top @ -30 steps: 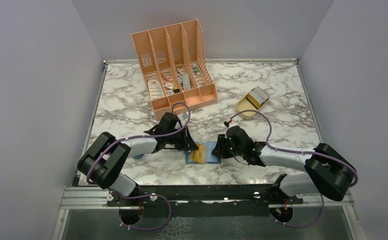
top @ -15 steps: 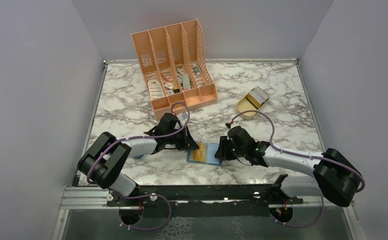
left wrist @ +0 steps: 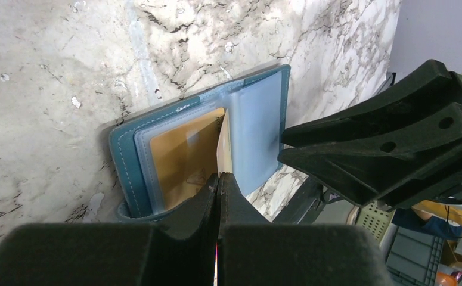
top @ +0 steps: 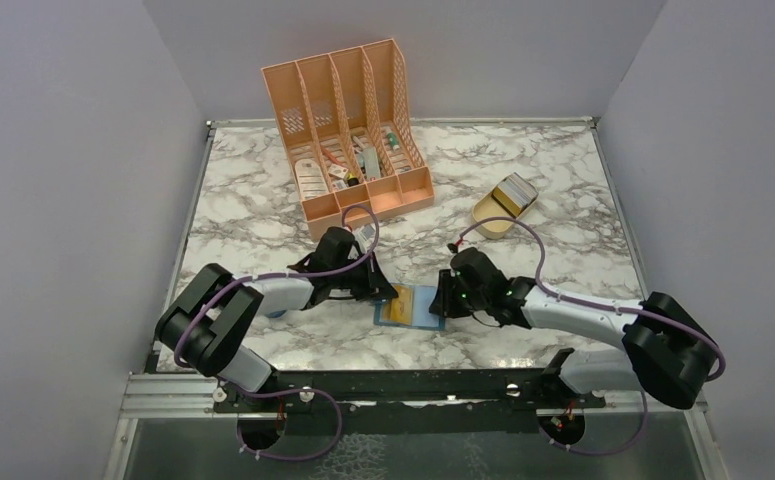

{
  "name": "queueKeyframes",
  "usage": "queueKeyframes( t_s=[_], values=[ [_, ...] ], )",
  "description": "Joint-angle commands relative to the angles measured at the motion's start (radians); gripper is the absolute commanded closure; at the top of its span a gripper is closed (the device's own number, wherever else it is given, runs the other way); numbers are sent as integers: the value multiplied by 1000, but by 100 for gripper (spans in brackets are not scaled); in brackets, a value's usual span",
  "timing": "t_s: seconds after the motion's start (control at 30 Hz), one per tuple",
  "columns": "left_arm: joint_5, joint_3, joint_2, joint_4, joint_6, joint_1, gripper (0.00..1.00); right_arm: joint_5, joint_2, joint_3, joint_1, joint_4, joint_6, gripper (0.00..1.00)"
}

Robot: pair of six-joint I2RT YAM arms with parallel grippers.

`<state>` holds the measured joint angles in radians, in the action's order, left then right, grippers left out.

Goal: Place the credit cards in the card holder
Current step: Insert the credit card into the card holder.

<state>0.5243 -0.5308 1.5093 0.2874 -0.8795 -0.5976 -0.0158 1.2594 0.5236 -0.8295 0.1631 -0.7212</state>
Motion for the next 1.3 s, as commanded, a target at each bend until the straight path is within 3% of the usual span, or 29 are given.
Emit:
queueKeyframes(
  t_s=[0.0, 0.23, 0.8, 1.27],
  values=[
    [31, 11, 8, 48, 27, -2, 100, 27, 54, 43, -2, 4, 1, 76],
    [53, 6, 7, 64, 30, -2, 100, 93, 113, 30, -2, 30, 10, 82],
    [76, -6, 41, 96, 25, -2, 100, 95, 98, 19, -2, 42, 12, 85],
    [10, 2, 68, 124, 53, -2, 100, 49, 46, 39, -2, 68, -10, 77]
  ],
)
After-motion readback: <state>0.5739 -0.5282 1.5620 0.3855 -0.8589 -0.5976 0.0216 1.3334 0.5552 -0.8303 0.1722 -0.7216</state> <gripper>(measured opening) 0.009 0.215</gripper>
